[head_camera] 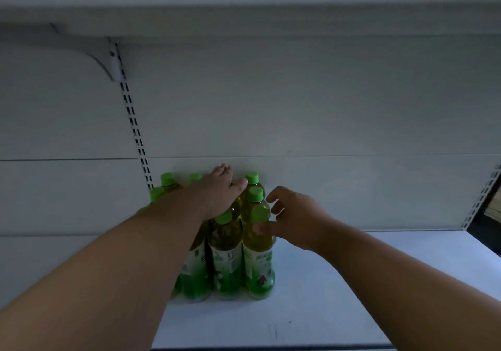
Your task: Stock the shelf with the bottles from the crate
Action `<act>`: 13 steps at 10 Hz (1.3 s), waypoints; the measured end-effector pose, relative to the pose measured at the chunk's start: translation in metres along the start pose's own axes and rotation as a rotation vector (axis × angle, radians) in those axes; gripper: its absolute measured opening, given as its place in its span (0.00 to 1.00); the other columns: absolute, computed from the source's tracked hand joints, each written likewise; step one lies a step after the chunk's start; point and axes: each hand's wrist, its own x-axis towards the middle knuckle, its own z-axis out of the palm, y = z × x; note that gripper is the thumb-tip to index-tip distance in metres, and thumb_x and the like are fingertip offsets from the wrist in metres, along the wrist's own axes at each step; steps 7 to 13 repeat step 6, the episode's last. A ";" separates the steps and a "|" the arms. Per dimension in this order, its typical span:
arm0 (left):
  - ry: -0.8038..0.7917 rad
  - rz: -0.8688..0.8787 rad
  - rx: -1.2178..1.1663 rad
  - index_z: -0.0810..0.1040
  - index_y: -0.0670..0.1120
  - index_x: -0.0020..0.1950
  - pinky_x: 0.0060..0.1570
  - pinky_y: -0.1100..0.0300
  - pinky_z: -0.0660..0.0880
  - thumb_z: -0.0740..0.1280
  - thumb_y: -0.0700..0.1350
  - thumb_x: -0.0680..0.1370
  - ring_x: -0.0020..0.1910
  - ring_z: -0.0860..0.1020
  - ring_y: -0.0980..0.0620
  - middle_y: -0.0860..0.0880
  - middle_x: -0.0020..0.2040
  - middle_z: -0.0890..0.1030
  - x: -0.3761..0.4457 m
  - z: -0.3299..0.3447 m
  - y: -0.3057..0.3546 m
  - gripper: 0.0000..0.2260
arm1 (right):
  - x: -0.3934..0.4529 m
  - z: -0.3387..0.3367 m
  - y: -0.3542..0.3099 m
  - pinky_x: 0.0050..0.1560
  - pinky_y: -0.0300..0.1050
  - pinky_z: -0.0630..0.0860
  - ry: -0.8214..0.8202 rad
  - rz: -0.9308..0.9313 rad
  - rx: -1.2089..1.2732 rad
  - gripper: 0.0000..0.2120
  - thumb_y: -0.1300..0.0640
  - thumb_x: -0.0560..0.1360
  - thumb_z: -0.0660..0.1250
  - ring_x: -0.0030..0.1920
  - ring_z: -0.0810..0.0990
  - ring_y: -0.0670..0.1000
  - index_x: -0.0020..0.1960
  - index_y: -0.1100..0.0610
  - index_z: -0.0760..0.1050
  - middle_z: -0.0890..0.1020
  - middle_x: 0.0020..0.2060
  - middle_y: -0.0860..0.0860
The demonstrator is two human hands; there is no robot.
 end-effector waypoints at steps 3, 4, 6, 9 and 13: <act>0.161 0.033 0.123 0.58 0.44 0.81 0.73 0.54 0.60 0.51 0.61 0.83 0.77 0.61 0.47 0.45 0.80 0.60 -0.077 -0.007 -0.019 0.31 | -0.034 -0.032 -0.025 0.48 0.46 0.76 0.049 -0.081 -0.115 0.20 0.41 0.73 0.71 0.50 0.78 0.49 0.60 0.46 0.72 0.76 0.54 0.46; 0.156 0.006 0.145 0.61 0.46 0.79 0.70 0.54 0.64 0.53 0.62 0.83 0.74 0.64 0.47 0.47 0.78 0.64 -0.096 -0.004 -0.013 0.29 | -0.049 -0.034 -0.034 0.47 0.44 0.74 0.028 -0.106 -0.123 0.23 0.41 0.73 0.70 0.53 0.77 0.49 0.65 0.44 0.70 0.73 0.55 0.46; 0.152 0.003 0.223 0.51 0.48 0.82 0.74 0.55 0.55 0.52 0.63 0.83 0.79 0.56 0.47 0.47 0.82 0.55 -0.127 0.005 0.004 0.33 | -0.073 -0.041 -0.062 0.59 0.50 0.73 0.055 -0.170 -0.164 0.28 0.43 0.72 0.69 0.61 0.72 0.56 0.69 0.48 0.67 0.71 0.61 0.54; 0.152 0.003 0.223 0.51 0.48 0.82 0.74 0.55 0.55 0.52 0.63 0.83 0.79 0.56 0.47 0.47 0.82 0.55 -0.127 0.005 0.004 0.33 | -0.073 -0.041 -0.062 0.59 0.50 0.73 0.055 -0.170 -0.164 0.28 0.43 0.72 0.69 0.61 0.72 0.56 0.69 0.48 0.67 0.71 0.61 0.54; 0.152 0.003 0.223 0.51 0.48 0.82 0.74 0.55 0.55 0.52 0.63 0.83 0.79 0.56 0.47 0.47 0.82 0.55 -0.127 0.005 0.004 0.33 | -0.073 -0.041 -0.062 0.59 0.50 0.73 0.055 -0.170 -0.164 0.28 0.43 0.72 0.69 0.61 0.72 0.56 0.69 0.48 0.67 0.71 0.61 0.54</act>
